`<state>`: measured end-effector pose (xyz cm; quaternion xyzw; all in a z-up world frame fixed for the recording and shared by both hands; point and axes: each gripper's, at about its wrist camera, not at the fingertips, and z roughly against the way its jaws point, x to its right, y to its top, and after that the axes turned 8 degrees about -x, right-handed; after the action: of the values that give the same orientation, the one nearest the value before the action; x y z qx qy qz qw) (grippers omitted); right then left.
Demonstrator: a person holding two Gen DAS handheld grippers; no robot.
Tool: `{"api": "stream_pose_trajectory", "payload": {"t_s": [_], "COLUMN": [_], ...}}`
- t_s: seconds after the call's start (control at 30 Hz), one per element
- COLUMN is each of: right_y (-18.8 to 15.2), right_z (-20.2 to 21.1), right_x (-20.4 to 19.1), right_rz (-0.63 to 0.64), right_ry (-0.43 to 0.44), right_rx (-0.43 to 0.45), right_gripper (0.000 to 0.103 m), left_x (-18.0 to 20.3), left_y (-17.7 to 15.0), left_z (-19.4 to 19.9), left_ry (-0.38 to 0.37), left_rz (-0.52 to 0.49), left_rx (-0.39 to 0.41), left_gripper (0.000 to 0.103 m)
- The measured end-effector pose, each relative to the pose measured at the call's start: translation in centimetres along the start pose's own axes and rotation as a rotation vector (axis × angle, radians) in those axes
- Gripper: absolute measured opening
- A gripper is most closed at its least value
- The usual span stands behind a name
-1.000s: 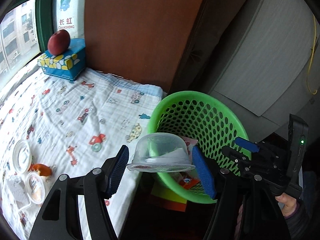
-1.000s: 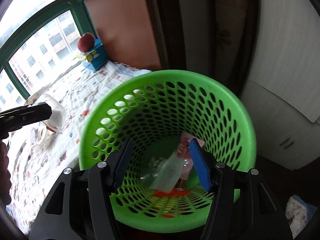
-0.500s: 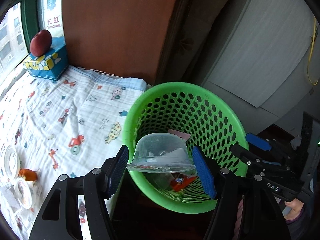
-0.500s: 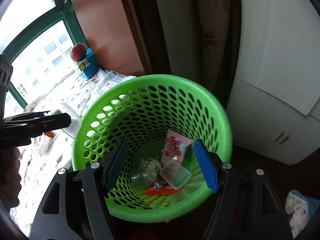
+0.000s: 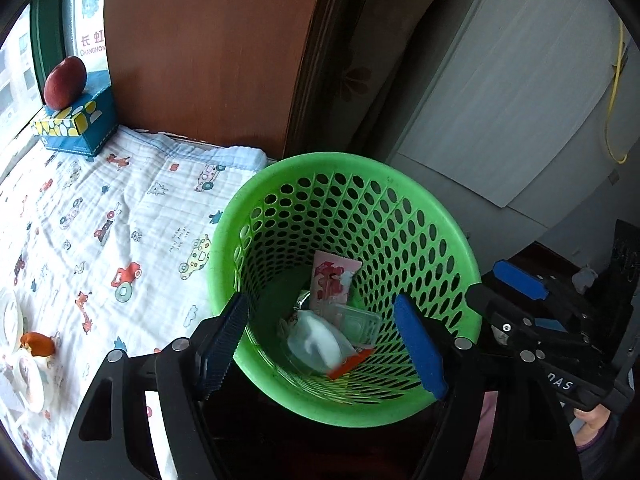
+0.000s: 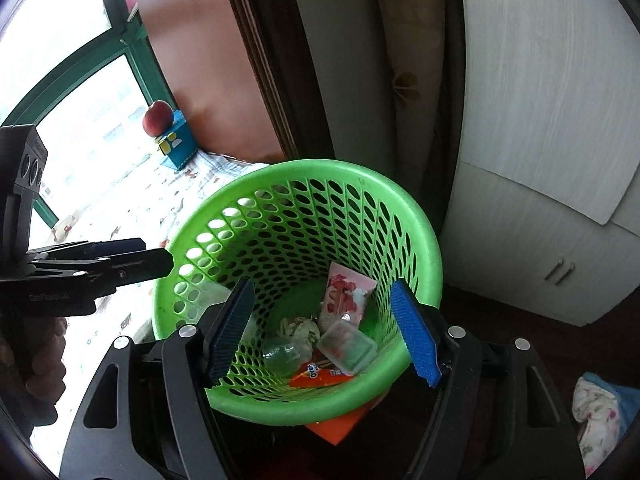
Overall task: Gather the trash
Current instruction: 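Move both empty tools back over the remaining trash on the bed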
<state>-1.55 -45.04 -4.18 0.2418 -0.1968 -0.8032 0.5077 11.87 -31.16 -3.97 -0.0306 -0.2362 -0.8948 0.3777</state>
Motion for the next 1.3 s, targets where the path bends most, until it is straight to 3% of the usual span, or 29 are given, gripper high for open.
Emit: {"api": "stream_pose_trajectory", "payload": {"t_s": [0.33, 0.77, 1.1, 1.3], "right_y": [0.2, 0.5, 0.9, 0.9], "right_z": [0.5, -1.6, -3.1, -4.0], "right_x": [-2.7, -9.1, -14.6, -17.9], "right_rz": [0.048, 0.154, 0.244, 0.297], "right_ry": [0.028, 0.095, 0.157, 0.189], "right_rx": [0.010, -0.037, -0.066, -0.086], "right_gripper": [0.072, 0.073, 0.073, 0.073], "left_x": [-3.5, -14.6, -22.8, -27.1], "left_y": [-2.3, -8.0, -12.3, -14.6], "left_z": [3.1, 7.8, 10.9, 10.9], "left_ry": [0.075, 0.222, 0.420, 0.421], "left_rz": [0.069, 0.291, 0.408, 0.447], "left_rx": [0.058, 0.114, 0.147, 0.120], "left_gripper": [0.076, 0.077, 0.078, 0.079]}}
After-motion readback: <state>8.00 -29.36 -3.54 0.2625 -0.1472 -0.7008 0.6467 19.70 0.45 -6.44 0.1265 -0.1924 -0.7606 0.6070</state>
